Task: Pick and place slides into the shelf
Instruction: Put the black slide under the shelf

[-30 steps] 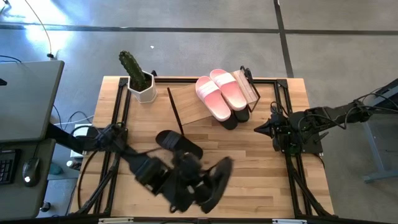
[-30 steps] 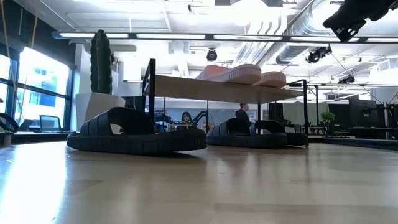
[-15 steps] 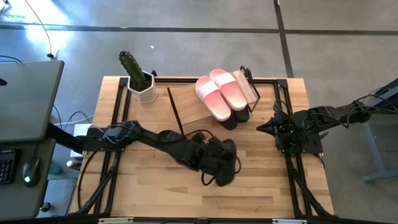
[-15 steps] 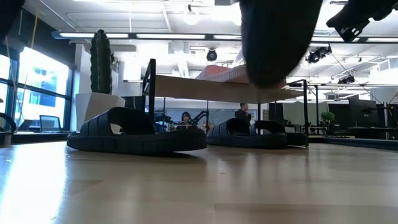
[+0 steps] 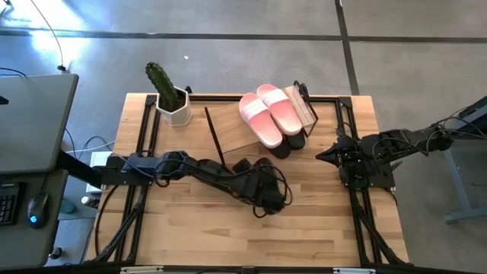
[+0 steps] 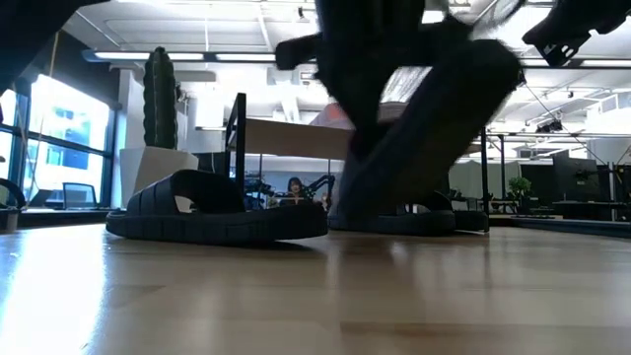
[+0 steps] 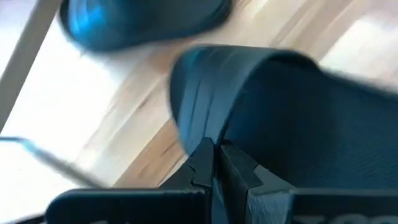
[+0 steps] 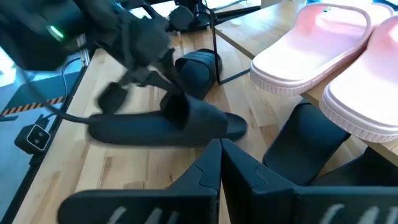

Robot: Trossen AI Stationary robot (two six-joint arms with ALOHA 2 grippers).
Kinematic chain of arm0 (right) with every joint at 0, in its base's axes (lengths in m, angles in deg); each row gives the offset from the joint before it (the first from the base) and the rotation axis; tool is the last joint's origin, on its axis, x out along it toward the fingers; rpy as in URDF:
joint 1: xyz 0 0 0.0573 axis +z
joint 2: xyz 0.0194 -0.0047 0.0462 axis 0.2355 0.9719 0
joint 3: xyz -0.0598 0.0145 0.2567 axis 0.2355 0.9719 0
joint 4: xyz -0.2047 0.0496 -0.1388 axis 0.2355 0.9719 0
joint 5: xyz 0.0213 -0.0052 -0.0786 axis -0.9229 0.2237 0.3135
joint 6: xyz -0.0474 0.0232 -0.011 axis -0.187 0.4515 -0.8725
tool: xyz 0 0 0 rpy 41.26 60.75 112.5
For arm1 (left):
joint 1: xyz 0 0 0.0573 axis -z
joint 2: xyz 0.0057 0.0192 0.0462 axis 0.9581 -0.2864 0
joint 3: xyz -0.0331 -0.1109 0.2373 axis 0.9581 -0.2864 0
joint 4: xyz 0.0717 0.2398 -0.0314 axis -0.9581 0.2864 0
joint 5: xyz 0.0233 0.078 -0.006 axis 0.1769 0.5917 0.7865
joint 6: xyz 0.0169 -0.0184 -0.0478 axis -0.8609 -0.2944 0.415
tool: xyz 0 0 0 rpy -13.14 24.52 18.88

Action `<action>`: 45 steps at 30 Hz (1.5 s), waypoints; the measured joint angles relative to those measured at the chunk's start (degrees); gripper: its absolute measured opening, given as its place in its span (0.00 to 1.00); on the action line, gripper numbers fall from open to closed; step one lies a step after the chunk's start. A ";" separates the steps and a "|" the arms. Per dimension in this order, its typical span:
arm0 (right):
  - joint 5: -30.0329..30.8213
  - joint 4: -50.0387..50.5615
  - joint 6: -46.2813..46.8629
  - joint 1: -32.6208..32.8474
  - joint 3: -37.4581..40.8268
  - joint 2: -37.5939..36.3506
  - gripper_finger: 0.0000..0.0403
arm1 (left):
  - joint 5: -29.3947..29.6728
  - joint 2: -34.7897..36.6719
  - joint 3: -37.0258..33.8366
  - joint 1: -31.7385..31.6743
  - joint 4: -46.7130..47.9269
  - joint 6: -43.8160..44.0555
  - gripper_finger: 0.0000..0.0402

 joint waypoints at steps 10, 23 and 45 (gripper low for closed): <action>-0.01 0.75 -0.02 0.00 0.00 -0.13 0.00 | -0.54 -2.72 -0.21 -2.45 8.53 3.34 0.00; -0.16 0.73 0.00 0.00 0.00 -0.13 0.00 | 2.59 -3.79 -3.87 -4.17 8.69 0.31 0.00; -0.18 1.10 0.62 0.00 0.00 -0.13 0.00 | 1.20 -3.66 -8.74 -4.63 8.66 0.78 0.01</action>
